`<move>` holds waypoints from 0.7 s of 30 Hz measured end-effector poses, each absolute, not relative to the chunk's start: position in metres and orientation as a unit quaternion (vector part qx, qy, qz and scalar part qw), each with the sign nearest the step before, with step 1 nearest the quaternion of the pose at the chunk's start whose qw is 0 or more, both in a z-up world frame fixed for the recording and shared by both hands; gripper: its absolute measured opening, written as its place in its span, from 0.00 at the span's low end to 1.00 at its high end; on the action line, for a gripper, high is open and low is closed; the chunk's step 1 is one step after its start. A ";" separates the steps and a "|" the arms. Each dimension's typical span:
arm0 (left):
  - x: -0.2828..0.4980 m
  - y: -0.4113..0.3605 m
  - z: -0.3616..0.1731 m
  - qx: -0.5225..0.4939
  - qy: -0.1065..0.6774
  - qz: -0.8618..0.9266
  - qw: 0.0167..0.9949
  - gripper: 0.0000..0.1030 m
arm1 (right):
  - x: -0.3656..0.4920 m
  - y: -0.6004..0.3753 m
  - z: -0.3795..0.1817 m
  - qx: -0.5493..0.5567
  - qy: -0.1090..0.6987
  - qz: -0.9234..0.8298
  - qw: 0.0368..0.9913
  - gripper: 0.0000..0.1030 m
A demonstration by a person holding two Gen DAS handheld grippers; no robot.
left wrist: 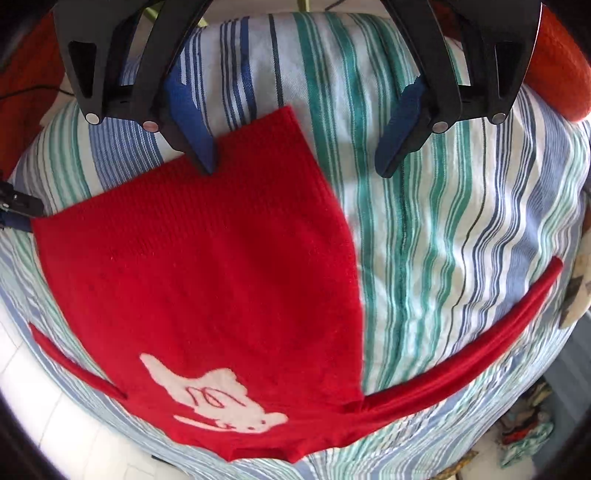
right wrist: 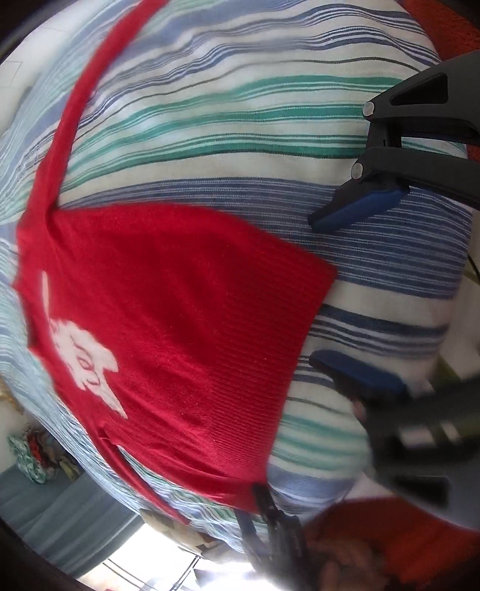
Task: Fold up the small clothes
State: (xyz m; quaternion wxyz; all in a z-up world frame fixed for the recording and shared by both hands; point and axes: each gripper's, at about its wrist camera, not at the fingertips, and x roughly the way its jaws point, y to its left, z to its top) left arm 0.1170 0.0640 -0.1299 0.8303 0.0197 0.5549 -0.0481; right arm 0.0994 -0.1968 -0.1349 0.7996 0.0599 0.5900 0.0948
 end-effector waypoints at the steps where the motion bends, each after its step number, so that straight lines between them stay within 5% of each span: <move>1: 0.115 0.070 -0.125 0.002 0.547 -0.044 0.836 0.85 | 0.098 -0.200 -0.130 0.065 0.582 0.089 0.806 0.65; 8: 0.118 0.120 -0.110 -0.050 0.501 0.031 0.864 0.85 | 0.078 -0.236 -0.070 0.111 0.438 0.016 0.892 0.73; 21: 0.127 0.148 -0.124 -0.059 0.491 0.090 0.865 0.85 | 0.078 -0.280 -0.088 0.194 0.448 -0.068 0.870 0.73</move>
